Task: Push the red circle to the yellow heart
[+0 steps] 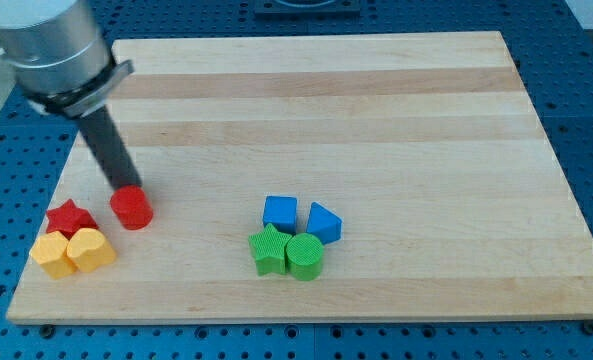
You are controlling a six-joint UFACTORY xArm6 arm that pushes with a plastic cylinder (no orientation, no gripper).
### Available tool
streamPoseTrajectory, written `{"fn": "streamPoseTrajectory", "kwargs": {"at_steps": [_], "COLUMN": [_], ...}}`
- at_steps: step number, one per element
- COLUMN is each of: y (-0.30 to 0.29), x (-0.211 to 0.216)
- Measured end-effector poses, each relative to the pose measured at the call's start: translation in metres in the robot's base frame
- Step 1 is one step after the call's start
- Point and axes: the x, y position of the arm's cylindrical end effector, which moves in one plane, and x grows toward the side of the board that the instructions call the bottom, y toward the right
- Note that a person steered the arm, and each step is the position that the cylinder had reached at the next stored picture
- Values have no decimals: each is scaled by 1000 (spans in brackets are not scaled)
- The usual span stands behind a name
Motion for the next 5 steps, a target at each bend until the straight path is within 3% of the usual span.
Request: {"fn": "streamPoseTrajectory", "kwargs": {"at_steps": [2,3,5], "y": [-16,15,59], "x": [1,-20,-20]}}
